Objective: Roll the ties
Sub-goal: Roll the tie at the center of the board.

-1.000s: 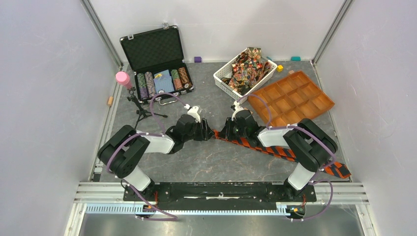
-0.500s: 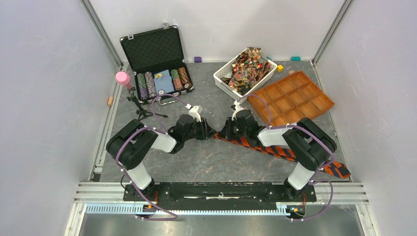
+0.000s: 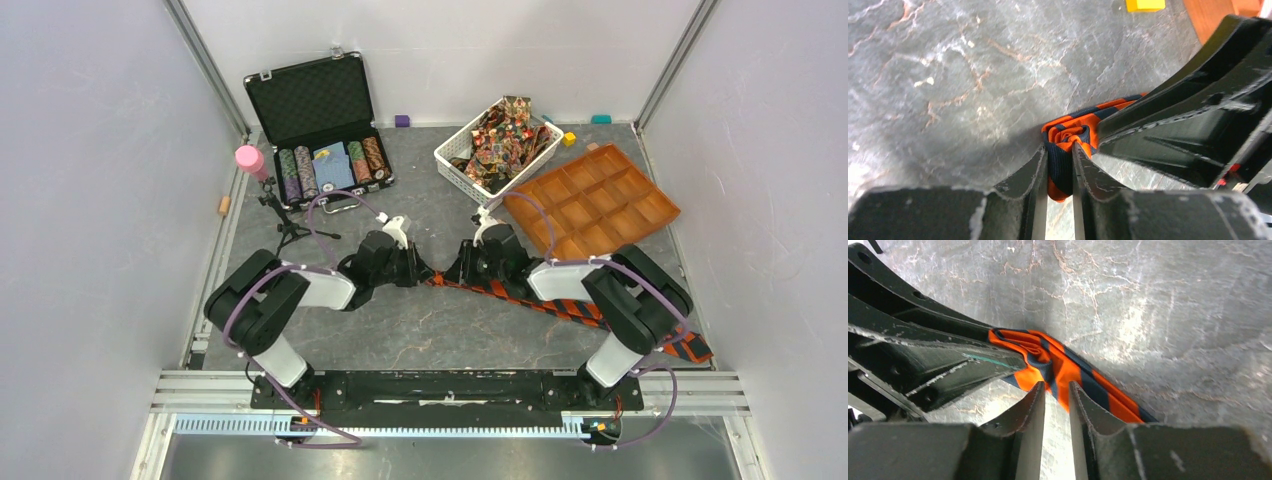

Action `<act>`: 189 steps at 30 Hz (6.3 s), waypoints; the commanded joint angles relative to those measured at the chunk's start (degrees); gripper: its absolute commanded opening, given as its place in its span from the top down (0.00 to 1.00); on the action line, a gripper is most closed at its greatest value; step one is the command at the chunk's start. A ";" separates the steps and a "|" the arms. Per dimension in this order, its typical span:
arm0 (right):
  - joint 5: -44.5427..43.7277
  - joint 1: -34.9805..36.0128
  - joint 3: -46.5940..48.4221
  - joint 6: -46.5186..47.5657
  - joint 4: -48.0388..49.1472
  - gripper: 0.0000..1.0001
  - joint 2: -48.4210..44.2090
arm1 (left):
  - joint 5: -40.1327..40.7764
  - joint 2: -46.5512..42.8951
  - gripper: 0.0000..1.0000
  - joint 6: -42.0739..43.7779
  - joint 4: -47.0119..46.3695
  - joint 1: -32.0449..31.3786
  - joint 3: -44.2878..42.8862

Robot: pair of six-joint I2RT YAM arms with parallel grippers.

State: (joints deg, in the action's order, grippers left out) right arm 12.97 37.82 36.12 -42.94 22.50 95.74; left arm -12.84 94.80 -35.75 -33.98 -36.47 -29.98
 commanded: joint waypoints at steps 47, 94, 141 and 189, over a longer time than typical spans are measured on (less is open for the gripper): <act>-24.27 -0.21 -4.26 12.36 -45.46 0.54 -63.67 | 67.56 17.18 0.92 10.84 85.04 -27.17 -46.09; -27.84 -0.21 -1.80 13.58 -51.74 0.49 -68.27 | 59.78 27.45 0.47 3.63 87.18 -33.54 -57.28; -29.31 -0.21 -1.62 12.62 -51.72 0.47 -68.33 | 56.87 17.94 0.46 2.27 85.04 -33.54 -56.68; 9.42 5.35 -7.39 -14.98 40.73 1.00 -0.16 | 28.49 -36.69 0.60 -4.55 57.73 -9.15 -7.32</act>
State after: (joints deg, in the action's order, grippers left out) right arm 21.71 42.83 25.65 -55.31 54.85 93.69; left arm 17.19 59.18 -38.17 26.37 -45.98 -37.80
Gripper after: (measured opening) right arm 0.006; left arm 0.408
